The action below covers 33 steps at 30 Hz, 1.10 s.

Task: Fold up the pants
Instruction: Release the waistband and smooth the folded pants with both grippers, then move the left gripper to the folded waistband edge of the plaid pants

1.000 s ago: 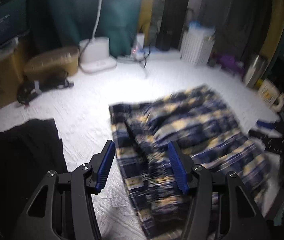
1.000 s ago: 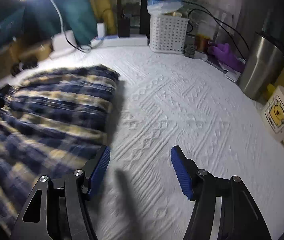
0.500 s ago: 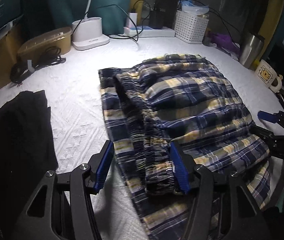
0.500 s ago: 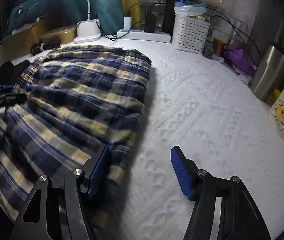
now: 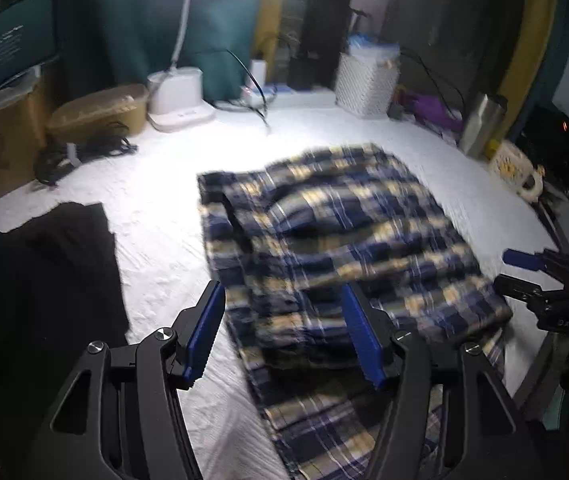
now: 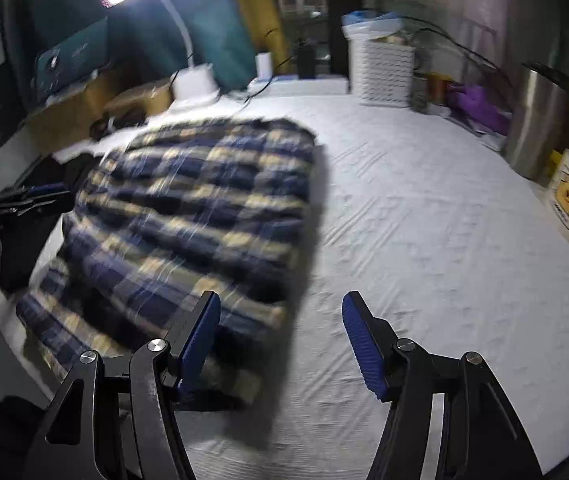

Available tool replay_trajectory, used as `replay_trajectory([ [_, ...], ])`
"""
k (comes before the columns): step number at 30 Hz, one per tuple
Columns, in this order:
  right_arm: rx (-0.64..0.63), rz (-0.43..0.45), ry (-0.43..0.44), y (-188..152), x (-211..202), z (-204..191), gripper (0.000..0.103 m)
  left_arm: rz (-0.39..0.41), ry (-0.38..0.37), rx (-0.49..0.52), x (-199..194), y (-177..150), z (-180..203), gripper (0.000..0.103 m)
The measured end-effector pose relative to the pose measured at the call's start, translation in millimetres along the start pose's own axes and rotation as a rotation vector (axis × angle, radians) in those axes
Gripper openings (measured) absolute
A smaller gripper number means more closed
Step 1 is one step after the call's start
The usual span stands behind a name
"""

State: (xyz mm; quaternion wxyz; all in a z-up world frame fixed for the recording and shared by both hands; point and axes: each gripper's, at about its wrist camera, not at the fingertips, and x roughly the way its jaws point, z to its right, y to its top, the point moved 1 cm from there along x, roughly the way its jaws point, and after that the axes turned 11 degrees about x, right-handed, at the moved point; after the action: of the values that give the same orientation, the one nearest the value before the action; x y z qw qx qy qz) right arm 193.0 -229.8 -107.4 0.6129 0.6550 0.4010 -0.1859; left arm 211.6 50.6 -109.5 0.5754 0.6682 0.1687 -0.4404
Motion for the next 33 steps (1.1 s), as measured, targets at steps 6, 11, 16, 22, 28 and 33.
replay_trajectory([
  [6, -0.051, -0.022, -0.046, -19, 11, -7, 0.064, -0.110, -0.019, -0.051, 23, -22, -6, 0.062],
  [11, -0.066, -0.018, -0.039, -23, 7, -2, 0.064, -0.092, -0.009, -0.025, 21, -26, -7, 0.062],
  [16, -0.077, -0.027, -0.027, -25, 4, 3, 0.064, -0.100, 0.003, -0.018, 18, -30, -11, 0.062],
  [22, -0.003, -0.054, 0.034, -24, -5, 18, 0.065, -0.103, -0.018, -0.064, 4, -28, -17, 0.062],
  [28, 0.024, -0.015, 0.054, -4, -14, 21, 0.065, -0.070, 0.012, -0.071, -6, -11, -22, 0.062],
  [33, 0.027, 0.000, 0.071, 14, -11, 20, 0.066, -0.028, 0.004, -0.083, -6, 8, -29, 0.062],
])
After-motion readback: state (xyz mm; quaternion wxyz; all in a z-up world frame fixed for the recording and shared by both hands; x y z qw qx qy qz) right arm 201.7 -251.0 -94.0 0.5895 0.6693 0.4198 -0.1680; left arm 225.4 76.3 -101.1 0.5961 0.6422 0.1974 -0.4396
